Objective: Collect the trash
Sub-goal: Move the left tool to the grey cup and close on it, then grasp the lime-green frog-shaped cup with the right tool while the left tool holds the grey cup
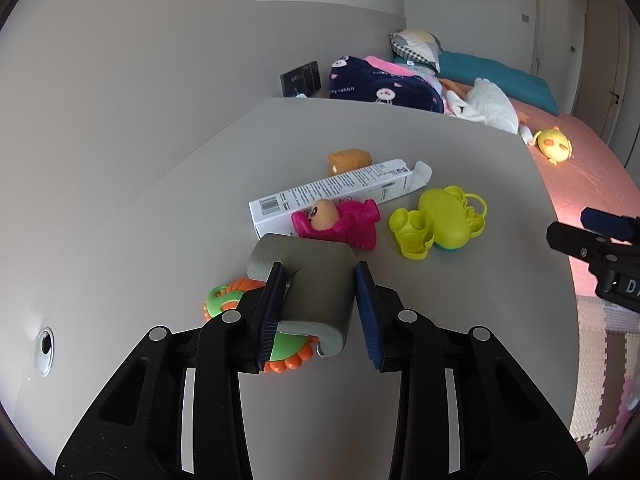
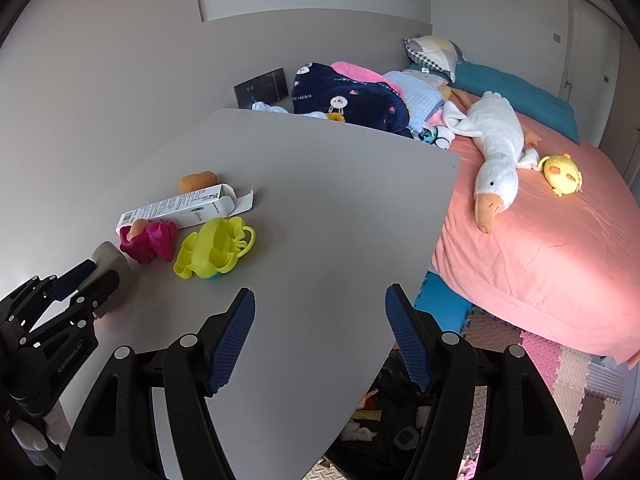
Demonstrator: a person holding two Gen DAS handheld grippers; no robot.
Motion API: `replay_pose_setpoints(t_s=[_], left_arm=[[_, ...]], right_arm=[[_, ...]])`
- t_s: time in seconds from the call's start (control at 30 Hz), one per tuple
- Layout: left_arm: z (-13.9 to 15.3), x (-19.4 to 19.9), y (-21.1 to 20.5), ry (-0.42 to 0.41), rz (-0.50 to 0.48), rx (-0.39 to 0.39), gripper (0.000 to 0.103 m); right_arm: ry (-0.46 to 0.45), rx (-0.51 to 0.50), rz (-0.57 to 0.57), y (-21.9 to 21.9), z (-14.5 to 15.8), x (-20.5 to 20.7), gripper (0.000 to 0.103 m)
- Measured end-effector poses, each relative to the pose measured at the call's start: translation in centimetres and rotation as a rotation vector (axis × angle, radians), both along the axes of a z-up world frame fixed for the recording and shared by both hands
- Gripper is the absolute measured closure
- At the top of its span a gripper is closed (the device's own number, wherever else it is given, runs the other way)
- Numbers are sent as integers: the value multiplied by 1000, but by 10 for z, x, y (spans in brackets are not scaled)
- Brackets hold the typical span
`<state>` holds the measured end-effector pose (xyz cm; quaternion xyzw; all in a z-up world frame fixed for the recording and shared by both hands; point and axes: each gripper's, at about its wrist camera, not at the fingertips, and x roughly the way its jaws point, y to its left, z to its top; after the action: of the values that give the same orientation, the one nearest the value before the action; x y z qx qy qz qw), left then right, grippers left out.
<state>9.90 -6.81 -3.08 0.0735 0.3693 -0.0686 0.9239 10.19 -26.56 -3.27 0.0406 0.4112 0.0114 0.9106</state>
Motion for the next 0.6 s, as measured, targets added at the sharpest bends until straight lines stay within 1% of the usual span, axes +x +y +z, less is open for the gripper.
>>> replay_pose_setpoints(t_s=[0.17,0.37,0.6], left_arm=[[16,1,13,-35,17,-25,68],[18,10,23,-35,35,-21,68],[21,17,44,-41,71,-38,68]], right_arm=[[7,-1,14,9,-2,7,35],[12,-3,46,26,-4,20,35],[34,27,76,45,-14,40,35]])
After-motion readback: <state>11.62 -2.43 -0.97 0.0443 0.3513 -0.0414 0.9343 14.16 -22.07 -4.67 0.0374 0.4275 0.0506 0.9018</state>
